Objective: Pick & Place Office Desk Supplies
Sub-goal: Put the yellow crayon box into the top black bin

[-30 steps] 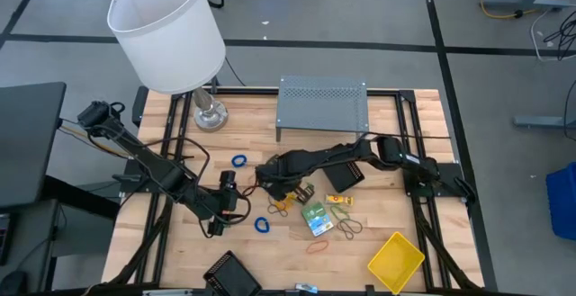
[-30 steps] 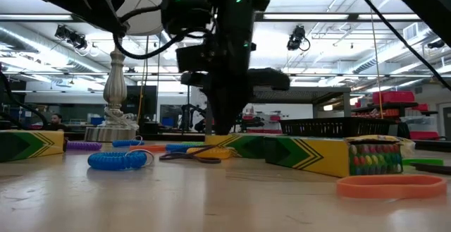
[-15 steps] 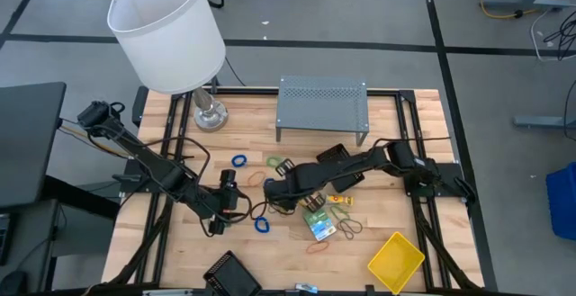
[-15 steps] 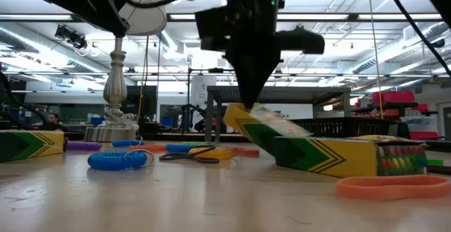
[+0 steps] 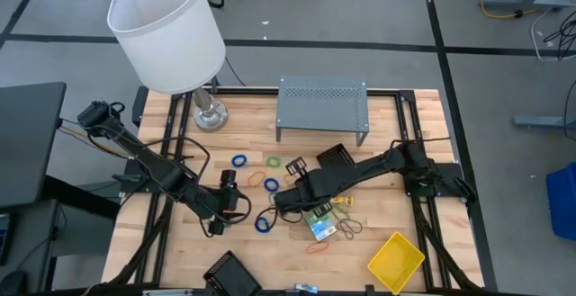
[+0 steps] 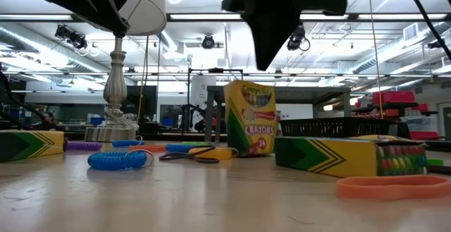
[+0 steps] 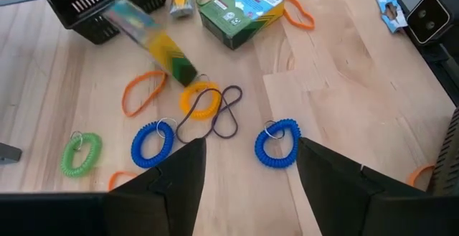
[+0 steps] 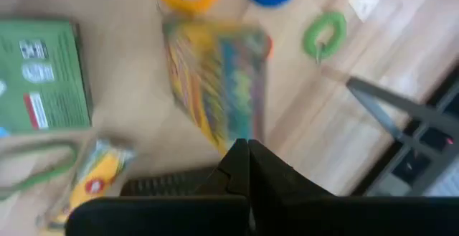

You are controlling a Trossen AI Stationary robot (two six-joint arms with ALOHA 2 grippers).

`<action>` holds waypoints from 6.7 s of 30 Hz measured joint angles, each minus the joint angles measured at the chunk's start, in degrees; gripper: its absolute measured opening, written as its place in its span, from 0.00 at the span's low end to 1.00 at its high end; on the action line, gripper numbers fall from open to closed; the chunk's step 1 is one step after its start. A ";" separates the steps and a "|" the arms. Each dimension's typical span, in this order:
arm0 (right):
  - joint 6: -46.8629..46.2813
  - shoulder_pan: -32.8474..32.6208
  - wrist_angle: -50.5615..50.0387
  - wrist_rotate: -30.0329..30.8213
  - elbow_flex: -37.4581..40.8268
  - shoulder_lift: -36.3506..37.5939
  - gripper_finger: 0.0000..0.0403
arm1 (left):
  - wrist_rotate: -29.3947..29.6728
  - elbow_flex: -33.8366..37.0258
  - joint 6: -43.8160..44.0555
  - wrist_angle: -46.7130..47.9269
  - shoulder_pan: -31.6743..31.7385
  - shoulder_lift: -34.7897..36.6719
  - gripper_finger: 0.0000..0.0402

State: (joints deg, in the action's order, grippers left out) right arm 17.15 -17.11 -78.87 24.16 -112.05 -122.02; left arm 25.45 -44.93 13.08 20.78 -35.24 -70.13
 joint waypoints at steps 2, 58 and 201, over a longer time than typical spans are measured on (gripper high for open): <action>-1.27 -0.31 -1.12 0.83 0.00 0.39 0.00 | 0.00 0.00 -0.02 -0.02 0.00 0.00 0.55; -6.12 2.41 -4.79 -2.68 -0.07 0.06 0.20 | -0.02 0.02 -1.49 -2.47 0.00 0.00 0.55; -25.54 -20.61 -0.99 -1.60 4.36 -3.88 0.00 | -1.98 0.04 -1.68 -9.44 0.02 -5.07 0.55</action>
State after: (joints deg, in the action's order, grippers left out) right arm -8.39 -37.72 -79.87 22.56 -107.68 -125.91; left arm 23.47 -44.88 11.40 11.33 -35.22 -75.20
